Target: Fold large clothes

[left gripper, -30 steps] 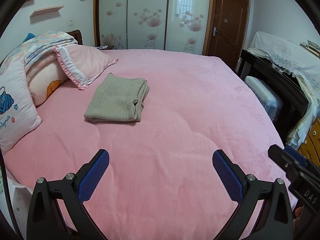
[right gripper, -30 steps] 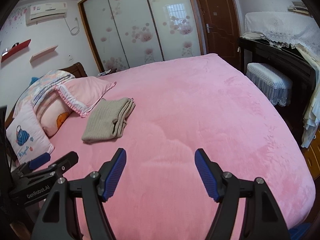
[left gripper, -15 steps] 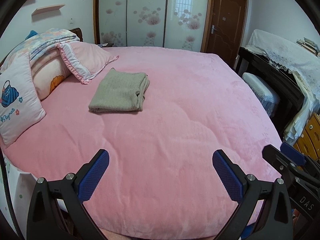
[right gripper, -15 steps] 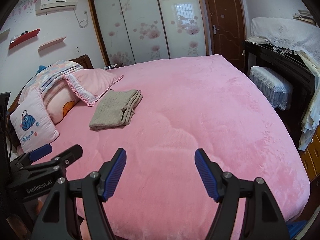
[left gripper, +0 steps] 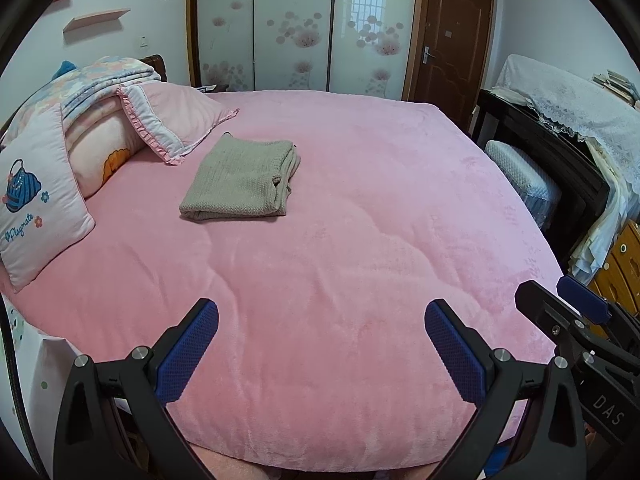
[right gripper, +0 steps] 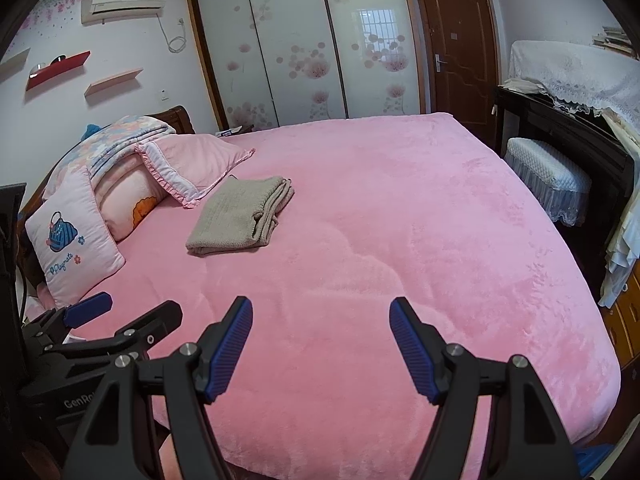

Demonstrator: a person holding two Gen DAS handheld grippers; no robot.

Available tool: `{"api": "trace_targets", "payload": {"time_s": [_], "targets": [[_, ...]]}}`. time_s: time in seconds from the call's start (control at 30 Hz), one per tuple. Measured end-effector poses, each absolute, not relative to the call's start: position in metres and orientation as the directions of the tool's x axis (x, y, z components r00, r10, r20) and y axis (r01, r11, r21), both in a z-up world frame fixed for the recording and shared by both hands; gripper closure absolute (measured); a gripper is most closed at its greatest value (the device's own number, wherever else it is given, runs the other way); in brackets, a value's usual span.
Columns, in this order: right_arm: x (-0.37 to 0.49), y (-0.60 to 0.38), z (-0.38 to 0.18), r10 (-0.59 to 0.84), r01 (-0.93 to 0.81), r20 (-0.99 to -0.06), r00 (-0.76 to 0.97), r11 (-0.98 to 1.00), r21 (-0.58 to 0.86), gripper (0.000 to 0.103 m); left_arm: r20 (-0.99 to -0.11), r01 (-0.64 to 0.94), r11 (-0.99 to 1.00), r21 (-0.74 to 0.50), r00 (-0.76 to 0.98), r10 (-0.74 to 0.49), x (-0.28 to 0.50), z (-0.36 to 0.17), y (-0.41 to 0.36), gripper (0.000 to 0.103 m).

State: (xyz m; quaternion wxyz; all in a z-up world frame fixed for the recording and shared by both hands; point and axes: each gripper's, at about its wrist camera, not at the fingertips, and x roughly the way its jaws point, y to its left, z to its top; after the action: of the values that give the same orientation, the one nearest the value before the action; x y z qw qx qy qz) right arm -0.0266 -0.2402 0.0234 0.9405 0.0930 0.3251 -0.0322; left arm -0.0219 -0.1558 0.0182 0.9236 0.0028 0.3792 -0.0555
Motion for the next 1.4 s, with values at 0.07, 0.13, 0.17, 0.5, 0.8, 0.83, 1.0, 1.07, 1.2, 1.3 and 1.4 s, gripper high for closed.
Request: {"api": "trace_targets", "payload": {"time_s": [0.07,0.13,0.17,0.5,0.8,0.83,1.0,1.07,1.2,1.3,1.4], "targets": [[-0.025,-0.241,0.023,-0.01,0.127,-0.621,0.784,0.981,0.145,0.032,-0.7,0.106,0.993,-0.043,0.706,-0.106,-0.022,0.018,-0.155,0.001],[-0.025,-0.241,0.022,-0.018,0.132,-0.622,0.783,0.982,0.138,0.032,-0.7,0.111,0.993,-0.047,0.705,-0.112,-0.021,0.018,-0.155,0.001],[-0.024,-0.243,0.021,-0.022,0.136,-0.623,0.782,0.982,0.135,0.032,-0.7,0.113,0.992,-0.048,0.705,-0.114,-0.021,0.018,-0.155,0.001],[-0.017,-0.246,0.019,-0.04,0.155,-0.633,0.773,0.98,0.127,0.032,-0.705,0.13,0.99,-0.062,0.696,-0.135,-0.016,0.015,-0.155,0.001],[-0.017,-0.245,0.017,-0.048,0.161,-0.636,0.77,0.98,0.121,0.032,-0.709,0.133,0.989,-0.064,0.692,-0.138,-0.013,0.011,-0.157,0.0],[-0.017,-0.246,0.017,-0.049,0.162,-0.637,0.769,0.979,0.121,0.032,-0.71,0.131,0.989,-0.062,0.691,-0.136,-0.013,0.01,-0.157,0.0],[-0.018,-0.248,0.014,-0.049,0.165,-0.64,0.767,0.979,0.123,0.032,-0.715,0.131,0.99,-0.06,0.686,-0.135,-0.012,0.008,-0.158,0.001],[-0.018,-0.248,0.014,-0.048,0.165,-0.64,0.766,0.978,0.124,0.032,-0.715,0.131,0.99,-0.059,0.686,-0.134,-0.012,0.008,-0.158,0.001],[-0.018,-0.249,0.012,-0.048,0.166,-0.642,0.765,0.978,0.125,0.032,-0.716,0.131,0.989,-0.061,0.685,-0.135,-0.012,0.008,-0.159,0.001],[-0.018,-0.249,0.012,-0.048,0.166,-0.642,0.765,0.978,0.125,0.032,-0.718,0.133,0.989,-0.064,0.682,-0.138,-0.011,0.006,-0.157,0.001],[-0.018,-0.249,0.012,-0.048,0.166,-0.643,0.765,0.978,0.125,0.032,-0.72,0.134,0.989,-0.065,0.68,-0.139,-0.011,0.004,-0.156,0.001]]}}
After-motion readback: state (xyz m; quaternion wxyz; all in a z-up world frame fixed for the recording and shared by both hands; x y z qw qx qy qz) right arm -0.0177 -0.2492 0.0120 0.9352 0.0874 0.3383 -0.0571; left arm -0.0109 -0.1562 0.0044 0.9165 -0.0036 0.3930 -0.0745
